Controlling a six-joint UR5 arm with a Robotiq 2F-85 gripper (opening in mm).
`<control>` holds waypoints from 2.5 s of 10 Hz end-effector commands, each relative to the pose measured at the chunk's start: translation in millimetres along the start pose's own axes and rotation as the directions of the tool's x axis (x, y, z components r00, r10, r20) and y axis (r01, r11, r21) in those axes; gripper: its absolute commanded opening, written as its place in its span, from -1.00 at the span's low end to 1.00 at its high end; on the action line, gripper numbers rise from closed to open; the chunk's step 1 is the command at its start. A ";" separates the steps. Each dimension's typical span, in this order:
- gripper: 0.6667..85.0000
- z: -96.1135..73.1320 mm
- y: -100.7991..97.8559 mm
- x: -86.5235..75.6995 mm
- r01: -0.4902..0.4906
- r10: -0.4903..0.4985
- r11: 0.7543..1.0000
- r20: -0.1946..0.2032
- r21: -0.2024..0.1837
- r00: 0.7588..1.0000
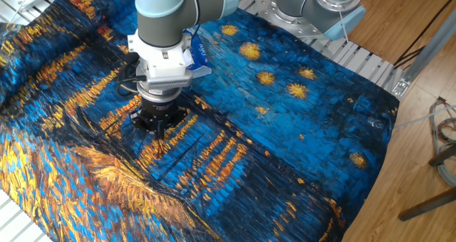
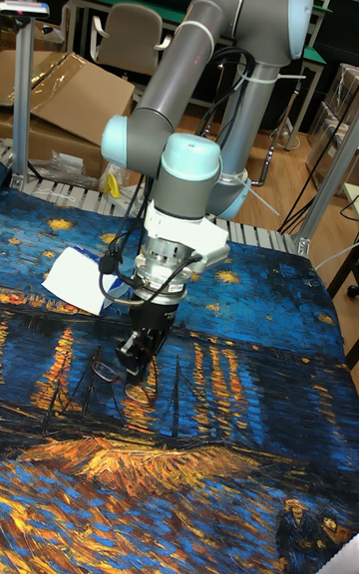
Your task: Unfold the leg of the glasses (with one hand)
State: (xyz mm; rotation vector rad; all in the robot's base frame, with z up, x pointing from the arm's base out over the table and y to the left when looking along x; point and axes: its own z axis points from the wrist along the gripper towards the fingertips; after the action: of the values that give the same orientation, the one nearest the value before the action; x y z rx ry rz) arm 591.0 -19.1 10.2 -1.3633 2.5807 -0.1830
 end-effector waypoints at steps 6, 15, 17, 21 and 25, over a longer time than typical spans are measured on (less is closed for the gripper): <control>-0.79 -17.0 -13.5 -0.8 -0.041 0.042 0.998 -0.017 0.048 0.999; -0.81 -44.6 -20.7 2.7 -0.094 0.097 0.994 -0.049 0.051 0.994; -0.81 -52.2 -22.2 9.1 -0.102 0.106 0.993 -0.077 0.062 0.991; -0.82 -67.6 -24.2 11.4 -0.132 0.139 0.989 -0.107 0.074 0.985; -0.85 -80.6 -23.4 8.9 -0.175 0.183 0.982 -0.117 0.077 0.976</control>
State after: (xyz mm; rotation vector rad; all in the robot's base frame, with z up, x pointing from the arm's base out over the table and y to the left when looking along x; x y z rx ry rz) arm 586.9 -40.9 83.2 -1.1662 2.7318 -0.3386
